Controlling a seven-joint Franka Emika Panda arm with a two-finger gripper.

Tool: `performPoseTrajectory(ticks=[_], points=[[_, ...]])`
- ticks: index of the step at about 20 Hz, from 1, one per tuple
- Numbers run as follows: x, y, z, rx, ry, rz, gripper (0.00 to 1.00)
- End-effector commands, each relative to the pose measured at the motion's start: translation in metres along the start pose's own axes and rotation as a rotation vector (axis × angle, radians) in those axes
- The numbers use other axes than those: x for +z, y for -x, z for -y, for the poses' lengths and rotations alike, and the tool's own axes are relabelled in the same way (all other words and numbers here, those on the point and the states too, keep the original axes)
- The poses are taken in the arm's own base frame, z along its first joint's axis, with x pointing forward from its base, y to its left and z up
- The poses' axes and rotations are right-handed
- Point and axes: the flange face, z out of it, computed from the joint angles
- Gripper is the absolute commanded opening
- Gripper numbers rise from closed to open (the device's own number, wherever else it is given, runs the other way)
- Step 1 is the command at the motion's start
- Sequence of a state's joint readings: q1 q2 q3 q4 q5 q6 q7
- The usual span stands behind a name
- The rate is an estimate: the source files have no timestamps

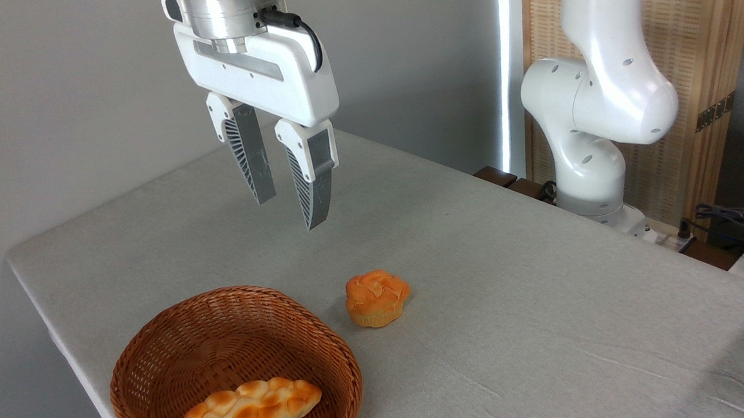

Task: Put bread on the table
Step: 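Lower the open gripper into the wicker basket over the braided bread, then close the gripper on the braided bread roll in the basket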

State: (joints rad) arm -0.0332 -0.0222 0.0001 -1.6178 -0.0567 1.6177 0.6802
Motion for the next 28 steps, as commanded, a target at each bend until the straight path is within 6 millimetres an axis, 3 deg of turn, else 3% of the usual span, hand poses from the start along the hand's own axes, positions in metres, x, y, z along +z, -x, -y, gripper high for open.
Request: performPoseTrajectory(ticks=[1, 10, 15, 17, 21, 23, 28], points=[[-0.002, -0.001, 0.004, 0.028, -0.002, -0.010, 1.00], [-0.005, -0.002, 0.005, 0.028, -0.014, -0.026, 1.00], [0.003, -0.022, 0.024, 0.028, -0.109, -0.128, 1.00], [0.019, -0.030, 0.031, 0.024, -0.129, -0.151, 1.00], [0.080, -0.038, 0.041, 0.020, -0.163, -0.187, 1.00], [0.101, -0.041, 0.044, 0.022, -0.211, -0.239, 1.00], [0.122, -0.033, 0.057, 0.152, -0.244, -0.229, 1.00]])
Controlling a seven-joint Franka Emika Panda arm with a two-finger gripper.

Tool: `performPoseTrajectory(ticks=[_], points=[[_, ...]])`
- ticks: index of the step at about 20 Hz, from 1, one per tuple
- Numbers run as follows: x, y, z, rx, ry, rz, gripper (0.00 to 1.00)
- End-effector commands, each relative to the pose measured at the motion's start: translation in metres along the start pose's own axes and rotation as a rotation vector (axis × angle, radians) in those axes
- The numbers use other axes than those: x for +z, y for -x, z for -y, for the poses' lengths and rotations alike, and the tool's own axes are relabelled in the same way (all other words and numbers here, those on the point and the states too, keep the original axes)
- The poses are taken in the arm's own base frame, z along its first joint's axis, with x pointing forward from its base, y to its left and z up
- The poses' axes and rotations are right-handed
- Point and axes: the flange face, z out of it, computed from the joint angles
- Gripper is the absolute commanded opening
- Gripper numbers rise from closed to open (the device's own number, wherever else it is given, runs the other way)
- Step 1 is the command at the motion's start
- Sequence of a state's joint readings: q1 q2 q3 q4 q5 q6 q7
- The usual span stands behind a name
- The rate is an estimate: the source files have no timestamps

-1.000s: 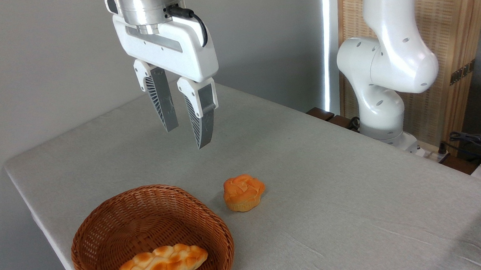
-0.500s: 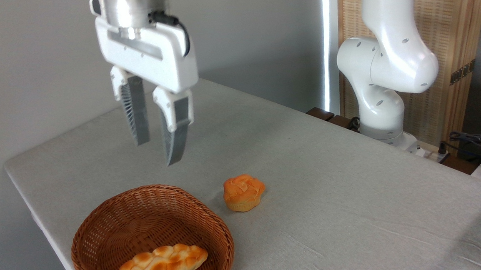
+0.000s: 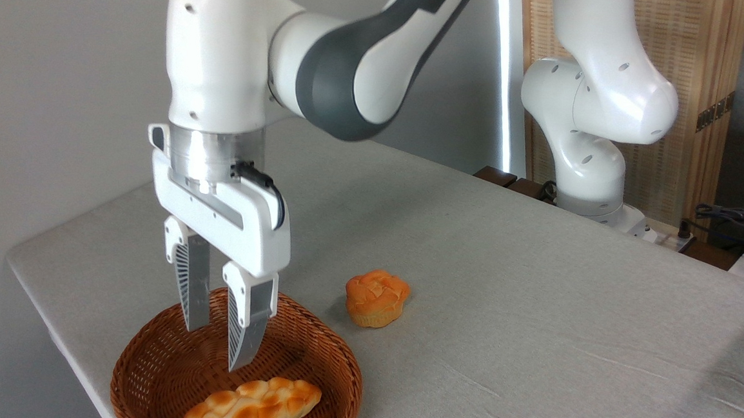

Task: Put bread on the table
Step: 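Close the gripper on the braided bread roll in the basket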

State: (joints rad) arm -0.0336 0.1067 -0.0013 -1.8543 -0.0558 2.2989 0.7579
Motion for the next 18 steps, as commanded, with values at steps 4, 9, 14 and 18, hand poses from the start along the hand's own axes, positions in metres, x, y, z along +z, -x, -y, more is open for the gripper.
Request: performPoseTrajectory(ticks=[4, 9, 14, 18], points=[[0.028, 0.020, 0.013, 0.134, -0.011, 0.013, 1.00], [0.073, 0.043, 0.013, 0.369, -0.038, 0.030, 1.00], [0.084, 0.041, 0.010, 0.374, -0.037, 0.026, 0.25], [0.084, 0.040, 0.009, 0.376, -0.036, 0.025, 0.17]])
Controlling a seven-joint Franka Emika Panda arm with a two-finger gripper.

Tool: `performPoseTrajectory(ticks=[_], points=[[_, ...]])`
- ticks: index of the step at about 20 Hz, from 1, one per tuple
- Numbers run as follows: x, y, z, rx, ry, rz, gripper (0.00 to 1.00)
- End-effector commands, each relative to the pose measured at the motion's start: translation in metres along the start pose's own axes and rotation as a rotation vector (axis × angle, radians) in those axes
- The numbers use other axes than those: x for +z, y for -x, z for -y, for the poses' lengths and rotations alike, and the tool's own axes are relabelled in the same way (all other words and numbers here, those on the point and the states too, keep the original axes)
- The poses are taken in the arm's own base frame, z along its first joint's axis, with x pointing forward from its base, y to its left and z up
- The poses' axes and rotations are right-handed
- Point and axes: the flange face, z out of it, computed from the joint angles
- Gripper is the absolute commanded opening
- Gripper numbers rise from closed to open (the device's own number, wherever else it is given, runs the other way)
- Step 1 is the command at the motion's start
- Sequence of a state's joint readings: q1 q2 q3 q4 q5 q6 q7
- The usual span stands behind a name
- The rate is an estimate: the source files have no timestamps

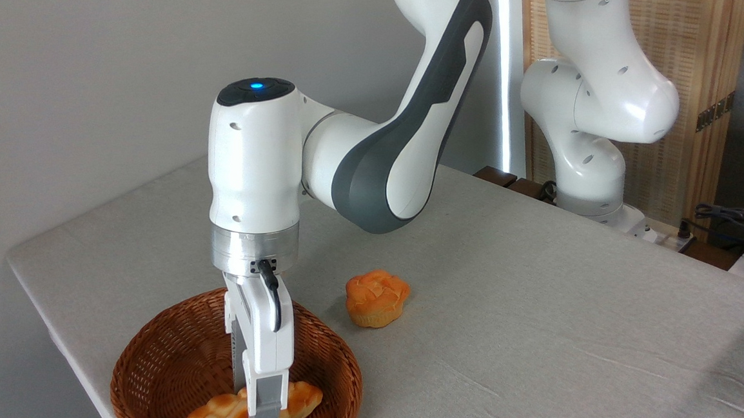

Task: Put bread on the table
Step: 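Close the gripper on the braided bread roll in the basket, then lift the braided bread out of the basket and carry it beside the orange bun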

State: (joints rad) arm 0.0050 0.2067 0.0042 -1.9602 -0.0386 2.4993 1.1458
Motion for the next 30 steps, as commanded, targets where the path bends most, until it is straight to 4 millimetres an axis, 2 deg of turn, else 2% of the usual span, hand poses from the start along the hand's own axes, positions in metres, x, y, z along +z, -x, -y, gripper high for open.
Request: performPoseTrajectory(ticks=[1, 4, 7, 12, 14, 17, 21, 23, 26, 30], points=[[-0.003, 0.001, 0.000, 0.022, -0.020, -0.002, 0.17], [-0.003, 0.001, 0.000, 0.021, -0.020, -0.002, 0.15], [-0.014, 0.000, 0.004, -0.011, -0.029, -0.026, 0.14], [-0.074, 0.013, 0.013, -0.211, 0.004, -0.175, 0.06], [-0.100, 0.031, 0.016, -0.287, 0.035, -0.219, 0.06], [-0.133, 0.056, 0.009, -0.341, 0.126, -0.205, 0.06], [-0.166, 0.094, -0.027, -0.353, 0.352, -0.146, 0.07], [-0.171, 0.121, -0.041, -0.404, 0.398, -0.138, 0.15], [-0.149, 0.134, -0.062, -0.434, 0.432, -0.046, 0.15], [-0.133, 0.144, -0.073, -0.368, 0.404, 0.144, 0.16]])
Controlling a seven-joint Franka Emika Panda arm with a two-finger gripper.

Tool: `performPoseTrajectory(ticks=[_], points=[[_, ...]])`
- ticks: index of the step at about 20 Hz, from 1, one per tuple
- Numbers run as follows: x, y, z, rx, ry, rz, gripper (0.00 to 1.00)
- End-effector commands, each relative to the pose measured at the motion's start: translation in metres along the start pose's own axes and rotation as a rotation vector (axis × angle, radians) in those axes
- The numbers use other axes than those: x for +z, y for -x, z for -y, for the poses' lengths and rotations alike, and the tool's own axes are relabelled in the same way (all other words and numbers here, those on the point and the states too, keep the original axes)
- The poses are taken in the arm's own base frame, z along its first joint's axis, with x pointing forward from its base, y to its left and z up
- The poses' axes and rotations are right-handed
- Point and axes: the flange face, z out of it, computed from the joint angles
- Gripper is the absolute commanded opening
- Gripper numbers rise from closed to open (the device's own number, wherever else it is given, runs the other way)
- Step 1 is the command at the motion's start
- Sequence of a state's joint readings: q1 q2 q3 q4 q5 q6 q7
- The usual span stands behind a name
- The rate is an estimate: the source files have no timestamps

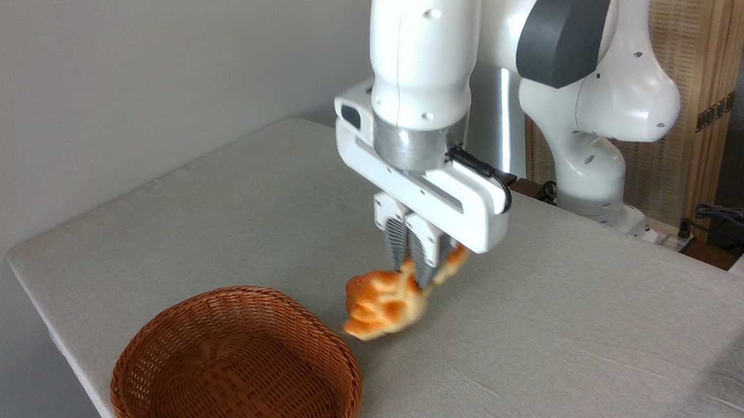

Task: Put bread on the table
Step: 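Lift the braided bread out of the basket and carry it beside the orange bun, then lower the bread onto the table, open the gripper and raise it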

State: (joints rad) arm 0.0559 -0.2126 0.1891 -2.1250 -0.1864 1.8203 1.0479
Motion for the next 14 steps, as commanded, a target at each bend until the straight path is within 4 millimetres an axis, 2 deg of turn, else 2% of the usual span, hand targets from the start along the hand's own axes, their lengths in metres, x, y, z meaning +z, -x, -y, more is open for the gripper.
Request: performPoseTrajectory(ticks=[1, 2, 3, 4, 5, 7, 8, 9, 14], points=[[0.009, 0.005, -0.005, 0.008, -0.048, 0.103, 0.19], [0.012, 0.002, -0.006, 0.019, -0.056, 0.116, 0.24], [0.017, 0.000, -0.007, 0.036, -0.061, 0.141, 0.40], [0.025, -0.003, -0.009, 0.057, -0.065, 0.174, 0.62], [0.030, -0.006, -0.011, 0.074, -0.071, 0.201, 0.78], [0.038, -0.012, -0.013, 0.107, -0.080, 0.243, 0.94], [0.042, -0.015, -0.014, 0.115, -0.077, 0.251, 0.99], [0.045, -0.017, -0.014, 0.119, -0.074, 0.255, 1.00], [0.047, -0.016, -0.012, 0.144, -0.101, 0.283, 1.00]])
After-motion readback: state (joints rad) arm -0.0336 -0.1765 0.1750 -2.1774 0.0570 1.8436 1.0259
